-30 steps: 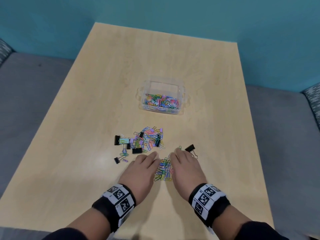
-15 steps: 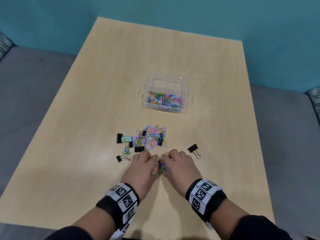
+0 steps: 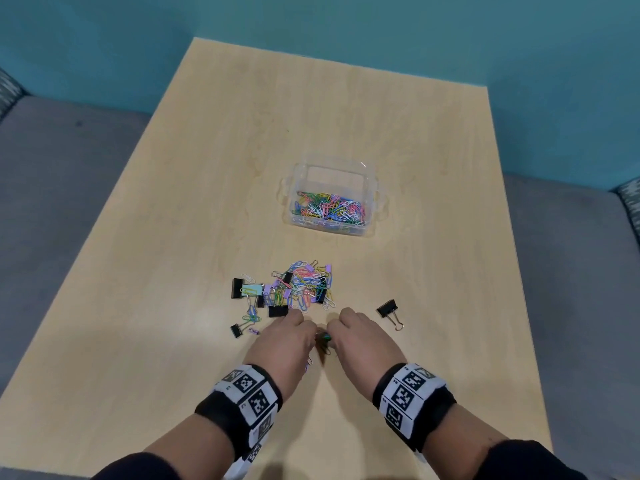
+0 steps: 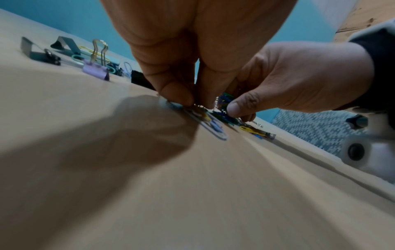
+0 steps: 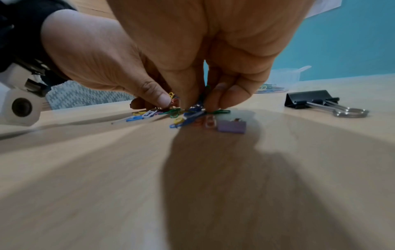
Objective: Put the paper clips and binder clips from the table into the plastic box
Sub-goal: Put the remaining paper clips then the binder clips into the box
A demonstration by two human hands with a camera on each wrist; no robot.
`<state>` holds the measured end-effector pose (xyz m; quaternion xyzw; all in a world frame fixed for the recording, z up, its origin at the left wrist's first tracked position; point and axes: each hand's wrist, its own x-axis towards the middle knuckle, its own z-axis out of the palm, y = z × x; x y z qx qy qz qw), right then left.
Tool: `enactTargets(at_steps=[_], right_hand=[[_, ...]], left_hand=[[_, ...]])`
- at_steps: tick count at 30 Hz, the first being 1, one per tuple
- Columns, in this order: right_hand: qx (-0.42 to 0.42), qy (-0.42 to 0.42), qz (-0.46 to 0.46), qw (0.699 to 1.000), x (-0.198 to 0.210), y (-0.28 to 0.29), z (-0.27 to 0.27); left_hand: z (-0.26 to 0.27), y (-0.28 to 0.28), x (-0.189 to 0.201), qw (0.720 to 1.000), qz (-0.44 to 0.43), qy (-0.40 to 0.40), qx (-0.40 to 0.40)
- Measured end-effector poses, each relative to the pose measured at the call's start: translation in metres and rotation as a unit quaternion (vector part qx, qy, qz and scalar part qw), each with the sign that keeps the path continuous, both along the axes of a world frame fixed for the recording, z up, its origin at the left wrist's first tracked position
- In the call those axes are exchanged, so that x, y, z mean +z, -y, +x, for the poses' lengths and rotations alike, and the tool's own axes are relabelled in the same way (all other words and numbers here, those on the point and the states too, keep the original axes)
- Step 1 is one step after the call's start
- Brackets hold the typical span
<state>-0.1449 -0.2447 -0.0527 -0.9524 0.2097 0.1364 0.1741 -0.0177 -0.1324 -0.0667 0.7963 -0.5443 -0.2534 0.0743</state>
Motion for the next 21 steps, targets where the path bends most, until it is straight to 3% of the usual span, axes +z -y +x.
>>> enactTargets(at_steps=[5, 10, 13, 16, 21], right_hand=[[0.013, 0.015, 0.012, 1.000, 0.007, 0.012, -0.004], [-0.008, -0.029, 0.164, 0.986, 0.021, 0.030, -0.001], [-0.078, -0.018, 0.263, 0.962, 0.035, 0.047, 0.007], [-0.175, 0.025, 0.349, 0.921, 0.047, 0.080, 0.031], [-0.290, 0.136, 0.314, 0.894, 0.053, 0.150, 0.087]], left_hand=[[0.001, 0.004, 0.010, 0.999, -0.003, -0.032, 0.025], [0.015, 0.006, 0.033, 0.991, 0.012, -0.123, 0.048], [0.034, 0.021, 0.047, 0.981, -0.001, -0.186, 0.056], [0.063, 0.055, 0.061, 0.963, -0.042, -0.231, 0.130], [0.119, 0.131, 0.070, 0.955, -0.122, -0.181, 0.201]])
